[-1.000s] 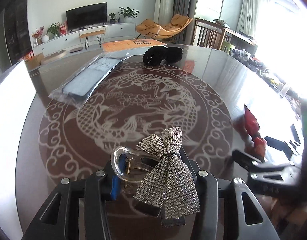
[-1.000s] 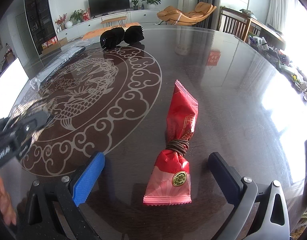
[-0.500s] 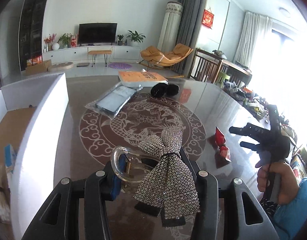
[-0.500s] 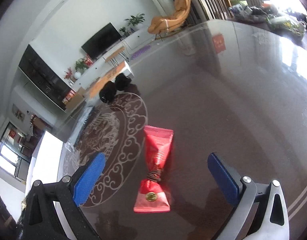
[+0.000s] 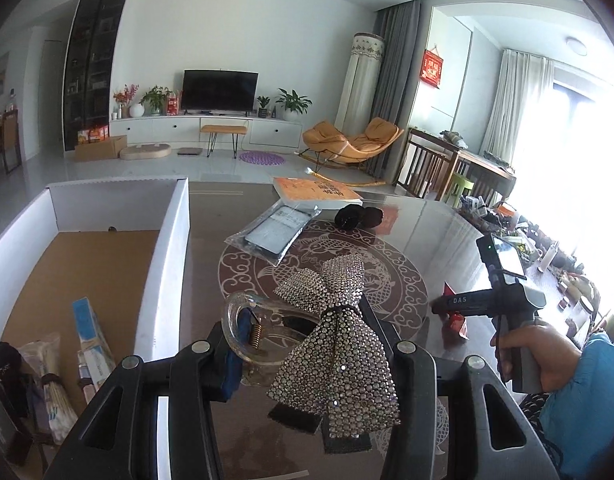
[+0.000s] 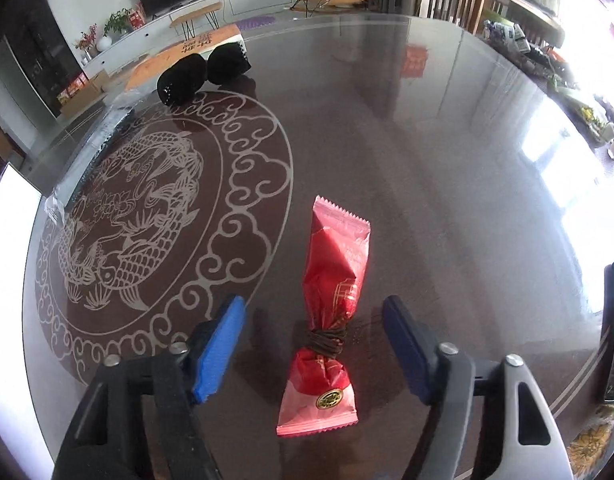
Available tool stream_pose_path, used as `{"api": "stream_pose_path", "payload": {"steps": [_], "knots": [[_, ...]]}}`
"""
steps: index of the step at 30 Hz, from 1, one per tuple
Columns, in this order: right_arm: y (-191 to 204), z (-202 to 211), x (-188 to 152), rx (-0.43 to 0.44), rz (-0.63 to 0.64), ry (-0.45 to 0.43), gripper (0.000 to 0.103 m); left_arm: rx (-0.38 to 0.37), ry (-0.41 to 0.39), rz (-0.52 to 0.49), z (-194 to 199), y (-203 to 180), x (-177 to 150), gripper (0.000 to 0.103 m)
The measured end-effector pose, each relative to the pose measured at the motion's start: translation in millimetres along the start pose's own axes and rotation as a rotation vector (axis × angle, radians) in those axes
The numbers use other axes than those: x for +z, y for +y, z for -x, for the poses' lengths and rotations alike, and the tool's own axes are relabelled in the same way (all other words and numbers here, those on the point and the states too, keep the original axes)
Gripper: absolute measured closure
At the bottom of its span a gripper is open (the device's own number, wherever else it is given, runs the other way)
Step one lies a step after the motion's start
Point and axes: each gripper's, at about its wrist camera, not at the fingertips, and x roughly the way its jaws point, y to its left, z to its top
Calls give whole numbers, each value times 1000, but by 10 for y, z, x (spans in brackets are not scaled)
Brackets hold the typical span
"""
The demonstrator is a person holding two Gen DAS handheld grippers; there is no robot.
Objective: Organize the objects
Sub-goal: 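Carry the bow clip and candy packet into the white bin and open both grippers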
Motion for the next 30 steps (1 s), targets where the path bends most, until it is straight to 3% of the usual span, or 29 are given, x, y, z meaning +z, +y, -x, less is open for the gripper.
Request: {"api": "stream_pose_path", "payload": {"steps": [3, 4, 5, 8, 10, 14, 18, 22, 25, 28, 30], "knots": [[68, -10, -12, -21, 39, -23, 47, 15, -8, -2, 54, 48, 9, 55], [101, -16, -15, -23, 63, -30, 56, 19, -9, 2, 69, 69, 17, 55], [170, -19, -13, -31, 97, -35, 72, 23, -9, 9, 84, 96, 20, 55], [240, -12, -27, -9, 154, -40, 82, 35, -15, 38, 171, 185, 17, 55], [133, 63, -53, 81, 86, -51, 83, 52, -25, 53, 255, 277, 36, 55], [-90, 217, -112, 376, -80, -50, 83, 104, -48, 65, 436, 501, 38, 55], [13, 439, -189, 477, -91, -47, 83, 158, -50, 85, 562, 767, 34, 55], [520, 716, -233, 567, -12, -52, 83, 222, -65, 126, 742, 1131, 40, 55], [1130, 1016, -374, 664, 107, -49, 83, 296, -66, 133, 847, 1396, -3, 55], [1866, 1264, -582, 823, 206, 16, 83, 352, -29, 158, 878, 1654, -80, 55], [2391, 1400, -770, 881, 303, 57, 83, 382, 1, 173, 867, 1799, -150, 55]]}}
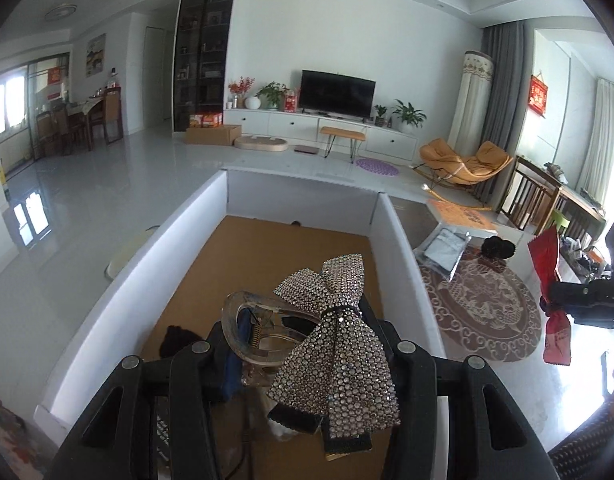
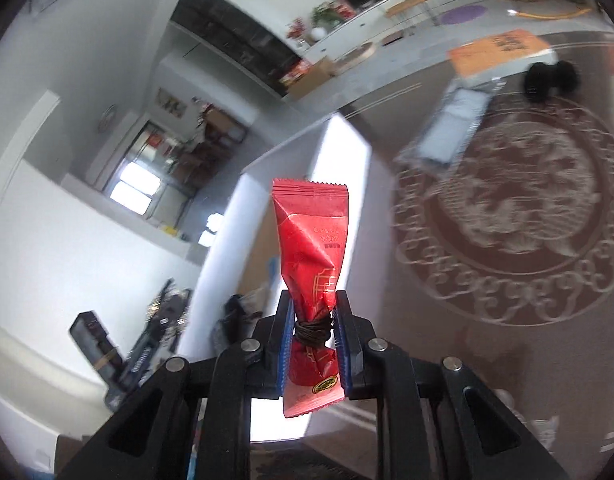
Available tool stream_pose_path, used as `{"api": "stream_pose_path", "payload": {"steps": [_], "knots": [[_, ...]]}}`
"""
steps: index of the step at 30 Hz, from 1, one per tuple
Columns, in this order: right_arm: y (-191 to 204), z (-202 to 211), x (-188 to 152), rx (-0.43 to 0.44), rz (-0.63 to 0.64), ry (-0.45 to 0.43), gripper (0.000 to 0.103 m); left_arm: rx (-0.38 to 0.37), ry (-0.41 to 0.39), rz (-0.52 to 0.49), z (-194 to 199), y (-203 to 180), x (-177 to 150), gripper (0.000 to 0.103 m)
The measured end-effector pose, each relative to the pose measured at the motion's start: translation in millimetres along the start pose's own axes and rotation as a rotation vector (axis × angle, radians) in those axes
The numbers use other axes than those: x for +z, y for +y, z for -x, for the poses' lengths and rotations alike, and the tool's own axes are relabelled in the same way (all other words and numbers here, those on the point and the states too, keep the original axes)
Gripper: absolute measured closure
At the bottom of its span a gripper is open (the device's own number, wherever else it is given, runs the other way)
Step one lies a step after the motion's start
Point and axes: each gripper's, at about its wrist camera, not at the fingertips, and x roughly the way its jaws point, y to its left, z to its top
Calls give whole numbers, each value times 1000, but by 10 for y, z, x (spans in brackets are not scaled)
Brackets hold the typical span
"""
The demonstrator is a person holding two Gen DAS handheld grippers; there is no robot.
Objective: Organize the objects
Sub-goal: 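Carry the bow clip and candy packet into the white bin and open both grippers, then return both grippers to the table above the remaining items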
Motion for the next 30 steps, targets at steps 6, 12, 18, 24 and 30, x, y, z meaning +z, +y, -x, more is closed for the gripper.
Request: {"api": "stream_pose_path", "payload": {"steps": [6, 12, 18, 24, 30], "knots": [[866, -955, -222, 3, 195, 168, 83, 69, 125, 42, -301, 301, -142, 55], [1050, -1544, -506, -162, 304, 274, 55, 239, 272, 57, -593, 460, -315, 15], [926, -1214, -487, -191, 324, 159, 29, 216, 192, 81, -466, 371, -201, 15], [445, -648, -248, -291, 268, -7, 17, 160, 79, 56, -267, -14, -8, 14], [-608, -42, -280, -632, 204, -145, 11, 19, 11, -52, -83, -736, 81, 14]]}}
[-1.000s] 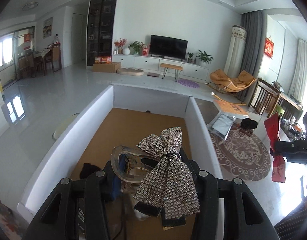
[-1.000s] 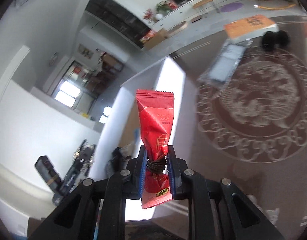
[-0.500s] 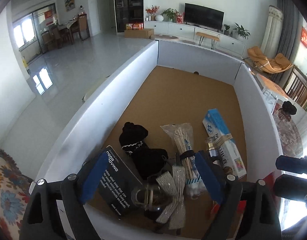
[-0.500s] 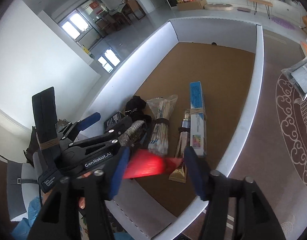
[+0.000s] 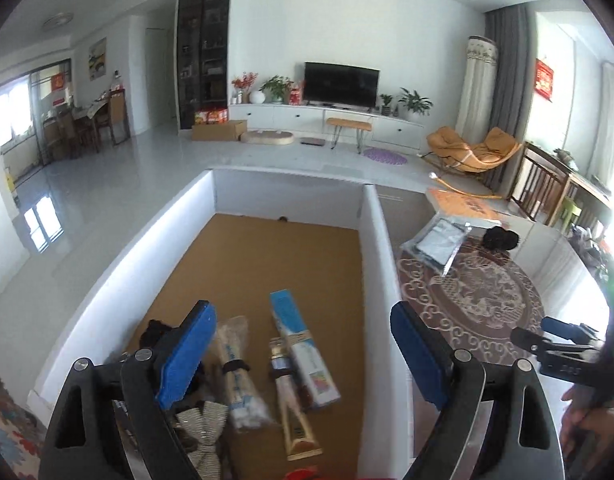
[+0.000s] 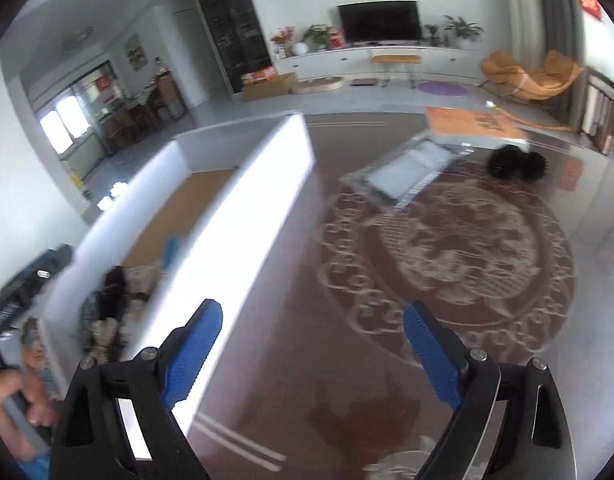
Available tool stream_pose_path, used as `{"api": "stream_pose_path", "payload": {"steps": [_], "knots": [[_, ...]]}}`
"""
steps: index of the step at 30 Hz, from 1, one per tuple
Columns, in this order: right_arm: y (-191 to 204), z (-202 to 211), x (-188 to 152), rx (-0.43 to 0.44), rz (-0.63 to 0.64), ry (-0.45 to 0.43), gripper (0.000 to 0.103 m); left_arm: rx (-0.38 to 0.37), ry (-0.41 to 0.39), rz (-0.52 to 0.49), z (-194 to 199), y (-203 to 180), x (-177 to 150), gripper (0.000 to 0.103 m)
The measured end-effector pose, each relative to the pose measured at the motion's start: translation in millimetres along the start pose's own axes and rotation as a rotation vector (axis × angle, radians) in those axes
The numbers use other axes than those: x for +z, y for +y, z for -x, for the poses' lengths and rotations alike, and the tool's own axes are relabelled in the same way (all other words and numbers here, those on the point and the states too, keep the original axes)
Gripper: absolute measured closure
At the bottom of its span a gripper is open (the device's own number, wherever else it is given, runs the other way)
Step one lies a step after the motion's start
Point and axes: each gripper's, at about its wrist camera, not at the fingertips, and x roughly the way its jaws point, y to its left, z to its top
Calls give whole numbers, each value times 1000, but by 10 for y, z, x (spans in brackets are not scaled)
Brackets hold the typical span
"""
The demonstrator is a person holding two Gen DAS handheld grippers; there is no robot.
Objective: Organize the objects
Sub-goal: 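Return both grippers to the table above the remaining items, then move the left gripper toward the plastic-wrapped screen protector package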
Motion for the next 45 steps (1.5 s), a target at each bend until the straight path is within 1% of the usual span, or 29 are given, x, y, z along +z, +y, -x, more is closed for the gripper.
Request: {"api": "stream_pose_path", "payload": {"steps": [2, 5, 7, 8, 10, 12, 14, 16, 19, 22, 24, 28, 31, 34, 38, 41, 45], "knots": [[-461, -97, -147, -138, -20, 7, 11, -56, -16, -45, 77, -294, 29, 12], [-1071, -154, -371, -307, -28, 20, 11, -153, -27, -104, 160, -743, 64, 8], [-1384, -121, -492, -384, -41, 33, 11, -219, -23, -142, 183, -1066, 53, 6], [-1510, -94, -540, -409, -52, 30, 11, -248, -14, -154, 174, -1217, 38, 3], [-1720, -81, -626, -449, -95, 43, 11, -314, 25, -180, 116, -1544, -18, 2], [-1873, -82, -622, -431, -152, 68, 11, -360, 64, -206, 27, -1842, -110, 2], [-1895, -57, -595, -429, -174, 63, 11, -392, 80, -246, -96, -2117, -254, 2], [-1890, -78, -585, -444, -168, 61, 11, -386, 102, -278, -309, -2334, -410, 2], [-1863, -169, -588, -455, -154, 77, 11, -372, 176, -282, -664, -2499, -621, 2], [-1840, -199, -596, -454, -149, 77, 9, -383, 235, -257, -933, -2524, -790, 2], [-1828, -210, -598, -453, -148, 73, 8, -376, 255, -254, -1051, -2517, -850, 2], [-1828, -244, -599, -450, -158, 66, 3, -363, 242, -255, -1122, -2470, -877, 2], [-1834, -250, -603, -450, -166, 65, 1, -337, 236, -263, -1213, -2462, -879, 2], [-1885, -261, -603, -425, -195, 70, 0, -310, 235, -271, -1320, -2474, -880, 2], [-1977, -276, -610, -379, -250, 76, 0, -299, 264, -264, -1442, -2495, -869, 2], [-1961, -280, -606, -383, -250, 76, 0, -293, 298, -263, -1513, -2501, -892, 2], [-1962, -281, -602, -383, -252, 74, 0, -291, 297, -258, -1509, -2494, -893, 2]]}}
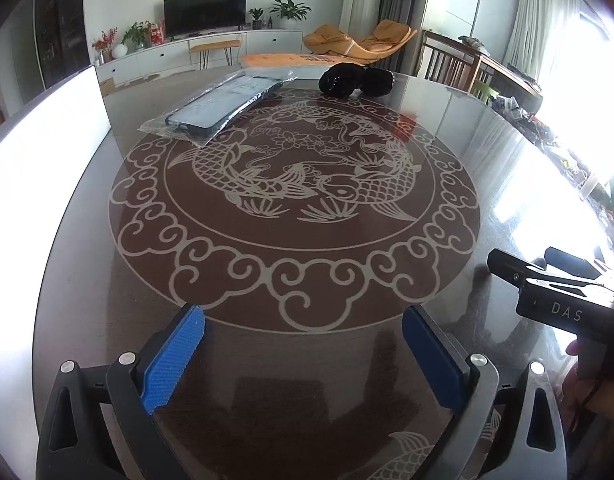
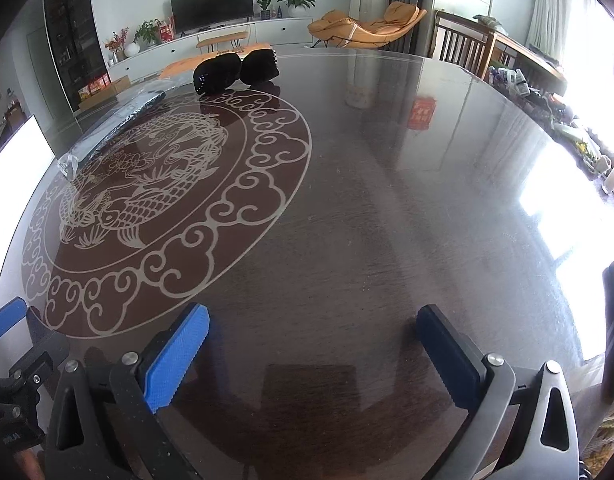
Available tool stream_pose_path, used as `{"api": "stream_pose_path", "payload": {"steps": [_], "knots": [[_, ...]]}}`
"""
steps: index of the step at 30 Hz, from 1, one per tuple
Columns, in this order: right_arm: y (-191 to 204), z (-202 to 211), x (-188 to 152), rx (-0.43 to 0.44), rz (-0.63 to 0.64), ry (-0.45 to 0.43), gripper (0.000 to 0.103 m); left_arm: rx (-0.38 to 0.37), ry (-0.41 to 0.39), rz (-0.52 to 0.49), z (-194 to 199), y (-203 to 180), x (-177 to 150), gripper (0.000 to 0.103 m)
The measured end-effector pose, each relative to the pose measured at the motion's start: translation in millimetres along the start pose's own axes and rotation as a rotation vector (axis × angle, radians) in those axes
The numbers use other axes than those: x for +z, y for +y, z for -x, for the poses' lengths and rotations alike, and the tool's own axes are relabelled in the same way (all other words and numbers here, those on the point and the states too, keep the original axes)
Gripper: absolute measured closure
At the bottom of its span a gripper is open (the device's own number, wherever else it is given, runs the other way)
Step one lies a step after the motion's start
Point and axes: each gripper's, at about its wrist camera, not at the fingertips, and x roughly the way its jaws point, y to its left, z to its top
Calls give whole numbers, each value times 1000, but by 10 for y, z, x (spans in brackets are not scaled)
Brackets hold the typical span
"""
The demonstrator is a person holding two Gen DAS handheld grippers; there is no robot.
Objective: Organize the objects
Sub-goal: 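Move the left gripper toward the plastic-wrapped screen protector package, then lower the left gripper onto the screen protector package and close it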
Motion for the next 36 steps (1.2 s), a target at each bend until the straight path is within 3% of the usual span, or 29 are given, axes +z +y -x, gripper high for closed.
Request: {"api": "stream_pose_path", "payload": {"steps": [8, 22, 25, 27, 32, 36], "knots": [[-1, -4, 2, 0, -1, -1, 0, 57, 28, -56, -51, -101, -1, 1], [-1, -5, 0, 0, 0, -1, 0, 47, 38, -62, -70, -114, 18, 0], [-1, -5, -1, 0, 0, -1, 0, 23, 83, -60, -88, -77, 94, 0], [-1, -5, -1, 0, 0, -1, 0, -9, 64, -21, -42, 11, 244, 0], [-1, -5, -2, 0, 0, -1, 0, 27, -25, 41, -43, 334, 1066, 0], [-1, -5, -2, 0, 0, -1, 0, 48, 68, -47, -584, 578, 1790, 0]]}}
